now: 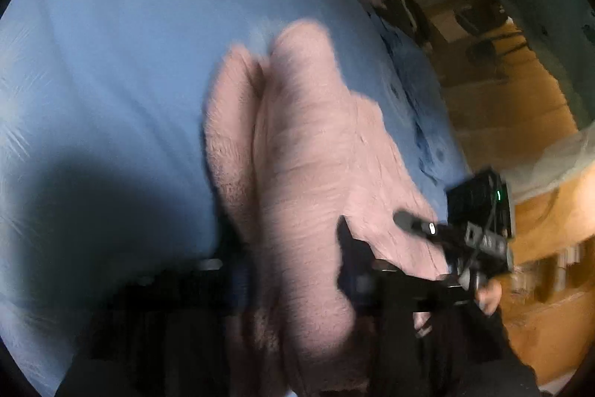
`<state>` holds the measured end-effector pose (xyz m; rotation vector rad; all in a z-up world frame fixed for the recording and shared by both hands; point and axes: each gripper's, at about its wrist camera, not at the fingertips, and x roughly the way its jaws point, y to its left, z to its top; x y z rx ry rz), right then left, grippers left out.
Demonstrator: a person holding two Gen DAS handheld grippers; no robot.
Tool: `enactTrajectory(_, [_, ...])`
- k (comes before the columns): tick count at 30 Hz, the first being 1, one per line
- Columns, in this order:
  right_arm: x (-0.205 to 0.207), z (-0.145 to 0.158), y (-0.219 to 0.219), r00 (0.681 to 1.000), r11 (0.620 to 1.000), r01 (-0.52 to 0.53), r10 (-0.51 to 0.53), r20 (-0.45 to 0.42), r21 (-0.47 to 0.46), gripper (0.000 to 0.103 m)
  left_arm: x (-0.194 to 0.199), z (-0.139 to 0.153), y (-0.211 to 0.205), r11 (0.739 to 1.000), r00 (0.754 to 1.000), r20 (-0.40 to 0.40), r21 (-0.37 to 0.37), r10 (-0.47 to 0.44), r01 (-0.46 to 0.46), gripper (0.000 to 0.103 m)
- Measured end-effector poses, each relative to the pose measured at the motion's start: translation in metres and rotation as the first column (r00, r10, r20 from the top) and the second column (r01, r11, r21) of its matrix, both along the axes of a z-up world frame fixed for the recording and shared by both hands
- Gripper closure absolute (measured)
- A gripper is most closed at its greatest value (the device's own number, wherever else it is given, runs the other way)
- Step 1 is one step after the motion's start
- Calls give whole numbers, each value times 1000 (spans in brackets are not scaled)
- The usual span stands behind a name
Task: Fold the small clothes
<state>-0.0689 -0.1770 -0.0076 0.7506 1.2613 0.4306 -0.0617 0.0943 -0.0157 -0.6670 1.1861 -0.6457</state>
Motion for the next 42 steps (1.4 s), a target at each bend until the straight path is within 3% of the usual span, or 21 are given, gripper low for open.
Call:
enactTrajectory(5, [-6,39,4,992,972,-107,119,45,-209,62,-26,8,-23,999,999,8,27,-41,41,90])
enactTrajectory(8, [-12,27,-3,996,977,-84,87,6,-196,52,-23,8,-24,999,1000,-7,32,-21,21,87])
enactTrajectory(10, [-14,12,-9,1000,983,-28,27,-4,-181,34,-18,3,-18,1000,999,-42,5,-3,3,84])
enactTrajectory(13, [-23,8,-14,999,991,5,1,46,-133,30,-14,-1,-13,999,996,-86,-28,24,-26,84])
enactTrajectory(18, [-40,24,-5,994,962,-35,60,86,-272,17,-14,13,-9,997,998,-31,61,47,-45,82])
enactTrajectory(20, [-54,37,0,990,939,-37,82,117,-341,17,-19,24,-7,990,998,25,122,62,-65,82])
enactTrajectory(23, [-78,62,6,973,909,-11,105,204,-417,16,-35,56,-15,962,980,200,262,20,-73,82])
enactTrajectory(27, [-89,58,10,981,856,-6,106,164,-516,16,-65,98,-43,932,900,422,359,-109,-55,83])
enactTrajectory(29, [-91,56,13,982,851,12,90,168,-525,16,-79,102,-58,916,873,459,399,-168,-34,85])
enactTrajectory(31, [-102,57,-3,986,835,48,50,162,-548,11,-87,99,-75,884,855,466,467,-227,-20,87])
enactTrajectory(34, [-117,56,-6,987,801,47,53,149,-597,8,-94,78,-98,789,839,424,614,-342,12,88])
enactTrajectory(36, [-118,63,-11,989,807,30,63,137,-590,8,-92,68,-106,747,838,402,665,-369,10,88])
enactTrajectory(37, [-116,70,-16,987,835,33,58,148,-549,8,-89,65,-107,742,839,401,670,-369,6,88])
enactTrajectory(39, [-106,82,-30,974,894,100,1,226,-437,8,-83,63,-109,755,845,396,656,-359,13,88])
enactTrajectory(41, [-85,88,-41,949,925,192,-90,303,-327,8,-86,60,-95,776,858,385,631,-341,25,88])
enactTrajectory(42, [-68,84,-48,948,939,204,-120,294,-278,8,-83,59,-92,783,864,379,621,-332,29,88])
